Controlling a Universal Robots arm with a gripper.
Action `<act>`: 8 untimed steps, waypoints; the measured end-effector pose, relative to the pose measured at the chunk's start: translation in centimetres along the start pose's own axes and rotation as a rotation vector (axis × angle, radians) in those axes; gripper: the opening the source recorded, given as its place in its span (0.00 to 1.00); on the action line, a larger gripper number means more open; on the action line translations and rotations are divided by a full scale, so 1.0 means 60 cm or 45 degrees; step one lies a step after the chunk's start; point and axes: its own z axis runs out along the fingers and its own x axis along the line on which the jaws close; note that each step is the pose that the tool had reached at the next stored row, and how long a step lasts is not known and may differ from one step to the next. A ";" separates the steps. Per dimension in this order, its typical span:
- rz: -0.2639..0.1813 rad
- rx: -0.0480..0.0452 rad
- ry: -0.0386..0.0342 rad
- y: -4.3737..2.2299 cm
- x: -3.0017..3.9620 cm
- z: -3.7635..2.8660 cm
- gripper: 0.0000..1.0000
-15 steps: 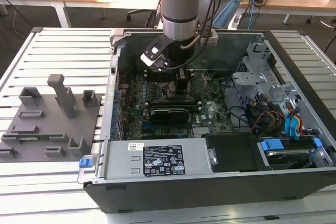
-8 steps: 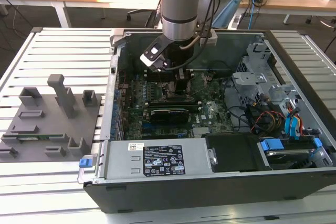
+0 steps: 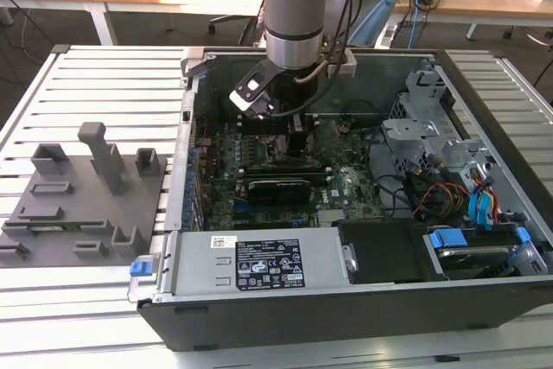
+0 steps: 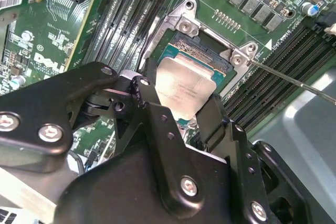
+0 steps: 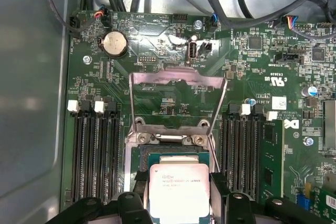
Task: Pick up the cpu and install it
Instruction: 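Place the cpu into insertion slot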
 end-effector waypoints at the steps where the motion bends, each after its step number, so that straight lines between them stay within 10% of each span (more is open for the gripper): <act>1: 0.000 0.000 -0.0001 0.000 0.000 0.002 0.55; 8: 0.006 0.000 0.0026 -0.001 0.009 0.010 0.55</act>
